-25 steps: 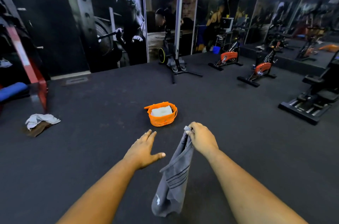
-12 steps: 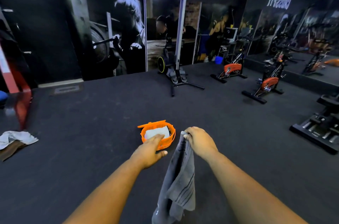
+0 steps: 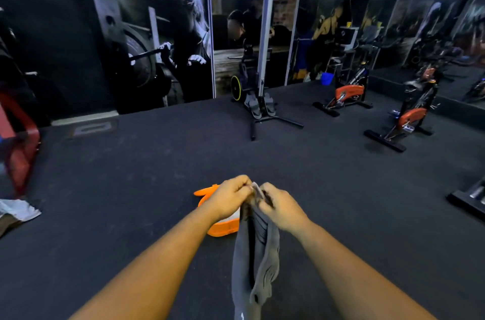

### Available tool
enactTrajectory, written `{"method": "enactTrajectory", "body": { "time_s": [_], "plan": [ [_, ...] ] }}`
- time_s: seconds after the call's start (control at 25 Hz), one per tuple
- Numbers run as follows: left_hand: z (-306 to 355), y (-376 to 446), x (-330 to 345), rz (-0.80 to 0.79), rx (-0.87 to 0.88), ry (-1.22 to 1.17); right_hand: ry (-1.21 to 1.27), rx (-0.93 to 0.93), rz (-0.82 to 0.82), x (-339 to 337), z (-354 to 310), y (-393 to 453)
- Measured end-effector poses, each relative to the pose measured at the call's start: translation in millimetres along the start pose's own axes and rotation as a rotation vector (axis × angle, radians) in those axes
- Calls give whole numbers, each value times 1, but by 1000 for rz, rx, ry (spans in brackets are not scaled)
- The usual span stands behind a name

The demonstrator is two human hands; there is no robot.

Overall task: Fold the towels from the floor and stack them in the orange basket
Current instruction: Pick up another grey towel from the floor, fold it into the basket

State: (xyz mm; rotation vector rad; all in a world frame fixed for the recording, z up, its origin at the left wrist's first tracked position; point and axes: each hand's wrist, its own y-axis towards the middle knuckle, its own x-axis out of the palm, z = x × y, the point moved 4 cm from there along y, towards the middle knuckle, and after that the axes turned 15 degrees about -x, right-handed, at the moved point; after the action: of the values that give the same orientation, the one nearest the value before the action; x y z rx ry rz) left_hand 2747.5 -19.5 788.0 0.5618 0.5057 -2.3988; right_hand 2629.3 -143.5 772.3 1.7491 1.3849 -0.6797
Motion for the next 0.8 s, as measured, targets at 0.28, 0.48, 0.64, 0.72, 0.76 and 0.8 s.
{"method": "enactTrajectory", "body": {
  "time_s": [0.28, 0.48, 0.64, 0.72, 0.76, 0.8],
  "plan": [
    [8, 102, -48, 322, -159, -94, -152, 75, -52, -9, 142, 72],
    [-25, 144, -80, 254, -315, 557, 25, -20, 99, -27, 169, 155],
    [-40, 183, -136, 709, -317, 316, -240, -111, -102, -31, 197, 209],
    [-52, 210, -153, 796, -364, 188, -416, -117, -265, -26, 216, 227],
    [-54, 221, -158, 818, -375, 130, -464, -102, -281, -27, 227, 233],
    [-58, 232, -164, 840, -382, 54, -475, -79, -255, -29, 239, 237]
  ]
}}
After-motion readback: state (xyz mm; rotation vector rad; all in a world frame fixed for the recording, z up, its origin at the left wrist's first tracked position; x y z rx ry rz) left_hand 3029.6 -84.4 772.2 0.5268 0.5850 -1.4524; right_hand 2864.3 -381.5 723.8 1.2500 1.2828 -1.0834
